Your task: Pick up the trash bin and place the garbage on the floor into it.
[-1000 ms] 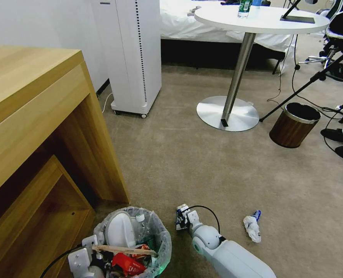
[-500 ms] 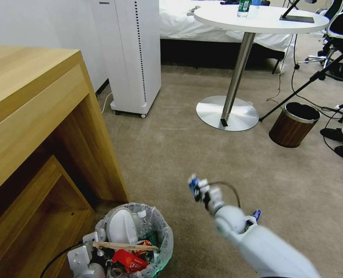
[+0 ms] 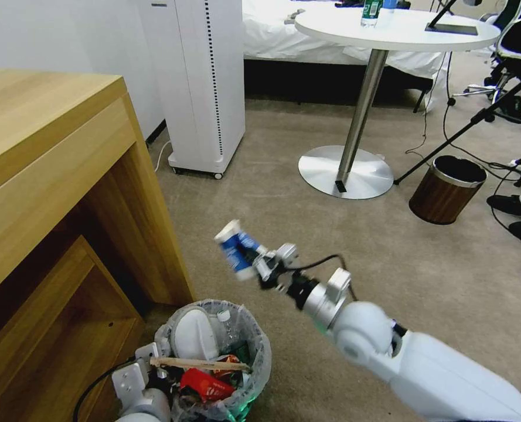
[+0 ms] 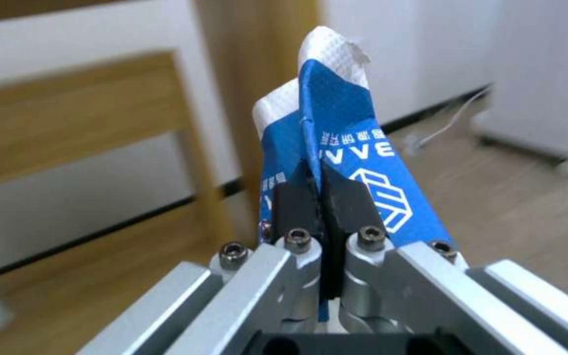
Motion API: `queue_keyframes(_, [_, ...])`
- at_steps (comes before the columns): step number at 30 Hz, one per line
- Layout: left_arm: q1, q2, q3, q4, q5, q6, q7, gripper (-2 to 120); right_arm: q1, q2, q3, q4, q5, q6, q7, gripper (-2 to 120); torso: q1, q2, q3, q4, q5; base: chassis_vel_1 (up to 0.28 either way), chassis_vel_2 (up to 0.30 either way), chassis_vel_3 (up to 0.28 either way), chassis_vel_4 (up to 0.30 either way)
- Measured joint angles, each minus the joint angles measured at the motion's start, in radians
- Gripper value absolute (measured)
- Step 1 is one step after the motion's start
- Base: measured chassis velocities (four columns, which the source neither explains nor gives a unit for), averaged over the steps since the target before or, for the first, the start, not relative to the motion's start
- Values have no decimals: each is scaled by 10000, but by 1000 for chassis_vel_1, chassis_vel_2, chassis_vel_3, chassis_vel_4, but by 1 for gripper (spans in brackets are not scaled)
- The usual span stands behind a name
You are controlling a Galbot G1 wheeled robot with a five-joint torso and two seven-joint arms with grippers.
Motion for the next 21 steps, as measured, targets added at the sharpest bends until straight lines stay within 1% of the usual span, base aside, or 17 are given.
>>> queue_keyframes(1, [0,0,0,0,0,0,0,0,0,0,0,0,0,0,0,0,0,0,0,0,0,0,0,0,0])
queue_keyframes(4, [-48,-199,-97,93,69,-2,12,0,46,38,-918,452,236,-356,354,0,0,0,0,0,0,0,0,0,0])
queue_keyframes(5, [-48,-199,-97,93,69,-2,12,0,46,38,-918,452,236,-356,354,0,0,0,0,0,0,0,0,0,0])
queue_keyframes(8, [23,-363,-261,121,162,-8,53,0,-13,-34,-1580,789,188,-490,482,0,-1,0,0,-1,0,0,0,0,0])
queue_keyframes(13, [60,-500,-338,128,262,-21,85,0,-118,-141,-1851,977,160,-561,620,0,0,0,-1,0,1,0,0,0,0])
queue_keyframes(19, [112,-599,-337,171,422,-29,179,0,-587,-663,-1865,1289,115,-667,863,0,-1,1,0,-1,1,0,0,0,0])
queue_keyframes(21, [119,-598,-337,167,424,-31,189,0,-657,-720,-1845,1304,98,-670,902,0,-1,0,-1,-1,1,0,0,0,0])
